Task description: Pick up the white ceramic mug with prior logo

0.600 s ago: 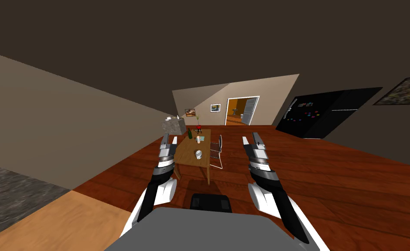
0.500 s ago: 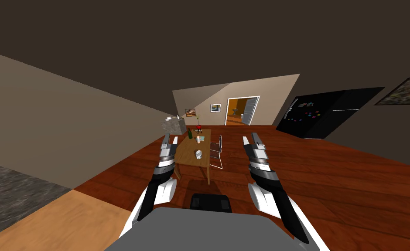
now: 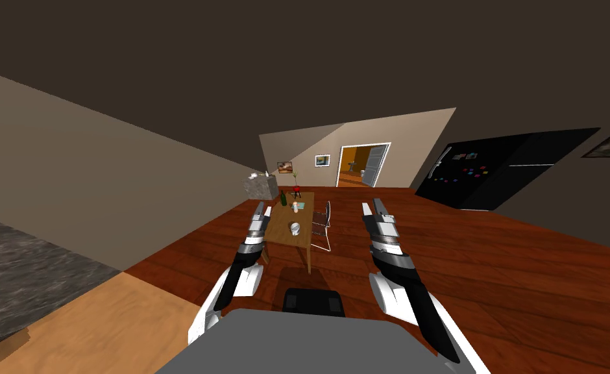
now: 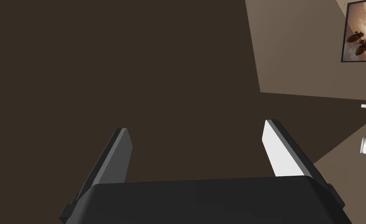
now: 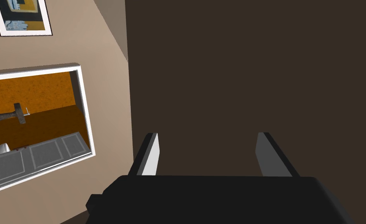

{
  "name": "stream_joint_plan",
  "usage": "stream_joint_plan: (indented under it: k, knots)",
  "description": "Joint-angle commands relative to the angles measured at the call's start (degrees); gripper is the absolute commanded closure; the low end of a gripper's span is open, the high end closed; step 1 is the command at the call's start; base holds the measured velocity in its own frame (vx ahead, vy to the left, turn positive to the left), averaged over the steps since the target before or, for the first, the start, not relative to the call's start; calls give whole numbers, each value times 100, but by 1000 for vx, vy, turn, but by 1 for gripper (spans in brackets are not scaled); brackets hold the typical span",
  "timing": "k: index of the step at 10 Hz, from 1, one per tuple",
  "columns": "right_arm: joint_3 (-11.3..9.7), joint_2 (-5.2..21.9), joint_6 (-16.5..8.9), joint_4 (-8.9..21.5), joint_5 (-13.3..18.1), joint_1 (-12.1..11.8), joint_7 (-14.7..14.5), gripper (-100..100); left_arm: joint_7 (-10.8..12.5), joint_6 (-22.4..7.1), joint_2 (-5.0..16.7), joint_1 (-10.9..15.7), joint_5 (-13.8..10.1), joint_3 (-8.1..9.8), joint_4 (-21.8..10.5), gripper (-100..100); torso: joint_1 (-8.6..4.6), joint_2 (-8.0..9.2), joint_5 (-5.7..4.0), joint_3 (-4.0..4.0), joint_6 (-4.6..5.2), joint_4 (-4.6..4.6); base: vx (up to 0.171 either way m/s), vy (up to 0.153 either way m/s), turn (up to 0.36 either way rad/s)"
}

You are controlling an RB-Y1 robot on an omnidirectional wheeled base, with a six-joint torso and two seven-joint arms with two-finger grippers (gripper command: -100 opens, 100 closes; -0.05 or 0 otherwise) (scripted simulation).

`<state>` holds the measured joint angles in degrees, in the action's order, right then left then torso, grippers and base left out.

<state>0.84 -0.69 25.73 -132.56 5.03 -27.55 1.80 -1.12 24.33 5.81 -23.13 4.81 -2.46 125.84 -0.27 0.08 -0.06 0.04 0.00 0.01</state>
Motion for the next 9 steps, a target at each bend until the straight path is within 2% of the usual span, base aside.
stream_joint_plan:
  k: [1, 2, 4, 5, 6, 7, 8, 9]
  knots:
    - [0, 0, 0, 0, 0, 0, 0, 0, -54, -257, 163, 234, -7, -49, -269, -100, 0, 0, 0, 0, 0, 0, -38, -90, 81]
    - [0, 0, 0, 0, 0, 0, 0, 0, -54, -257, 163, 234, -7, -49, -269, -100, -5, 1, -1, 1, 1, 1, -26, -61, 29]
    - [0, 0, 0, 0, 0, 0, 0, 0, -89, -504, 332, 525, -46, -65, -694, -100, 8, -2, 1, -1, 0, 0, -25, -55, 71]
    - [0, 0, 0, 0, 0, 0, 0, 0, -89, -504, 332, 525, -46, -65, -734, -100, 5, -1, 1, 0, 0, 0, -25, -58, 38]
    - [0, 0, 0, 0, 0, 0, 0, 0, -108, -638, 395, 682, -67, -70, -937, -100, 5, -1, 0, 0, 0, 0, -28, -60, 61]
    - [0, 0, 0, 0, 0, 0, 0, 0, -108, -638, 395, 682, -67, -70, -989, -100, 4, -1, 0, 0, 0, 0, -22, -47, 28]
    - [0, 0, 0, 0, 0, 0, 0, 0, -127, -779, 446, 845, -88, -73, -1193, -100, 9, -2, 1, -1, 0, 0, -22, -52, 72]
    - [0, 0, 0, 0, 0, 0, 0, 0, -127, -779, 446, 845, -88, -73, -1256, -100, 8, -3, 1, -1, 0, 0, -17, -48, 31]
